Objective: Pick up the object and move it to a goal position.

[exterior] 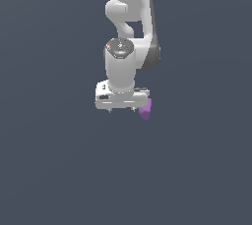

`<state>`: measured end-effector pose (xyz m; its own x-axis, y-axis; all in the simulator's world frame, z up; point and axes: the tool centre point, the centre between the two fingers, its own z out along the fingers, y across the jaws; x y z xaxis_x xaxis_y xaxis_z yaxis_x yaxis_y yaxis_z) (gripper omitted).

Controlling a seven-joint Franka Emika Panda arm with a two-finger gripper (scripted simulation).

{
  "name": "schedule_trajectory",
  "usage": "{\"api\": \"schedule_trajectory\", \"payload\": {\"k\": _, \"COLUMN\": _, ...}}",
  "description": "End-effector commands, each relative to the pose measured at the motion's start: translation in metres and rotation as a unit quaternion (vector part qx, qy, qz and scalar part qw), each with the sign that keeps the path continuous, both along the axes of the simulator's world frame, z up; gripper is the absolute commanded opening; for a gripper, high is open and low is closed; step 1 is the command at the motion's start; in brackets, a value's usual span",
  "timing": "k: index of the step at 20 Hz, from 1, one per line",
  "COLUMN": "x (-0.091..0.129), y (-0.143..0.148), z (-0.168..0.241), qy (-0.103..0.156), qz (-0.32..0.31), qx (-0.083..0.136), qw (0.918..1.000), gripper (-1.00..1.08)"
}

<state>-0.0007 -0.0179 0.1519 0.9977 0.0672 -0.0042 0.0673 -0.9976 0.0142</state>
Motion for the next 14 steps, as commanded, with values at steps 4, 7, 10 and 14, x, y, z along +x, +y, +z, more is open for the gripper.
{"api": "schedule_trajectory", "payload": {"k": 4, "x": -0.002, "y": 0.004, "z": -0.001, "qy": 0.0, "qz": -0.004, "qx": 0.0, "qw": 1.0, "gripper": 1.0}}
{"api": "schedule_trajectory", "payload": {"k": 7, "x": -0.005, "y": 0.011, "z": -0.003, "qy": 0.0, "qz": -0.011, "qx": 0.001, "qw": 0.9999, "gripper": 1.0}}
{"api": "schedule_trajectory", "payload": {"k": 10, "x": -0.01, "y": 0.021, "z": -0.007, "qy": -0.001, "qz": -0.022, "qx": 0.001, "qw": 0.9997, "gripper": 1.0}}
{"api": "schedule_trajectory", "payload": {"k": 14, "x": -0.021, "y": 0.039, "z": -0.012, "qy": -0.001, "qz": -0.043, "qx": 0.002, "qw": 0.9991, "gripper": 1.0}}
